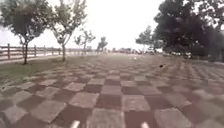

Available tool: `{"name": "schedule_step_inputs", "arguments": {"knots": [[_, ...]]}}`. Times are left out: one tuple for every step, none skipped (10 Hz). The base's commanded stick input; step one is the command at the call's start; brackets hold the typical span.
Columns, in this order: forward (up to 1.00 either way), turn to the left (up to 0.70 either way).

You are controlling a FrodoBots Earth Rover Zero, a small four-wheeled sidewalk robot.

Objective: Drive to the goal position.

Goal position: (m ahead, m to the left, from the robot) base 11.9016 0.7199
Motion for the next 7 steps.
{"name": "schedule_step_inputs", "arguments": {"knots": [[0.7,0.0],[0.7,0.0],[0.7,0.0],[0.7,0.0],[0.7,0.0],[0.7,0.0],[0.7,0.0]]}}
